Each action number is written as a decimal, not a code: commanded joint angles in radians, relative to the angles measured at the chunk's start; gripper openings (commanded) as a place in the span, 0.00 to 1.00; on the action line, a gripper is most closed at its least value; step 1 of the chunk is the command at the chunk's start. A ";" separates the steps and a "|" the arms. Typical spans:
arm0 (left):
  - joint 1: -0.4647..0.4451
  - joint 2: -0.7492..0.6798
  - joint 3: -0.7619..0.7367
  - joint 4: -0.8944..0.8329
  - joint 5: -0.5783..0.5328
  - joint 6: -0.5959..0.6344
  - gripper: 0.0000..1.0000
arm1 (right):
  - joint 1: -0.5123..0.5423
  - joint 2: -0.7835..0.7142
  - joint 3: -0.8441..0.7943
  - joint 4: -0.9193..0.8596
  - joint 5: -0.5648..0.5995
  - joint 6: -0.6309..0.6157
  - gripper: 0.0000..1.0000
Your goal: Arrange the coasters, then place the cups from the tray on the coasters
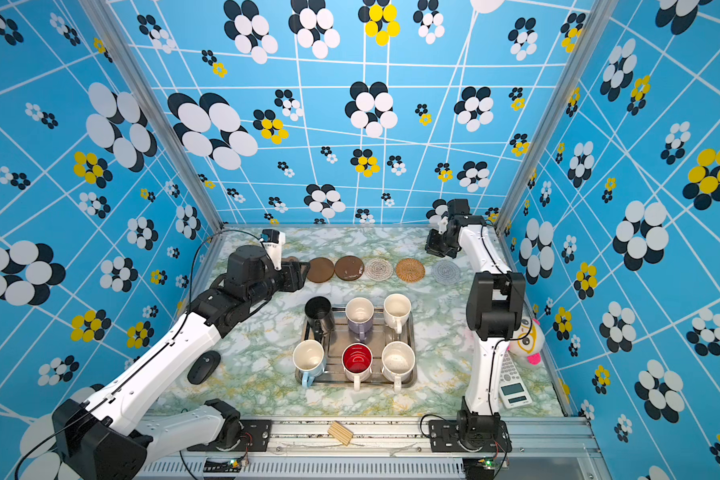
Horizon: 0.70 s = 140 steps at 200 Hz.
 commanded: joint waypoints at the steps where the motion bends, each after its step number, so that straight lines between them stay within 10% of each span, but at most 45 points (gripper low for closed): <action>1: 0.005 0.015 0.023 0.037 0.023 -0.004 0.65 | -0.025 -0.002 -0.048 -0.063 0.106 -0.049 0.17; 140: 0.005 0.041 0.033 0.014 0.007 -0.006 0.65 | -0.111 0.132 -0.068 -0.004 0.088 -0.018 0.21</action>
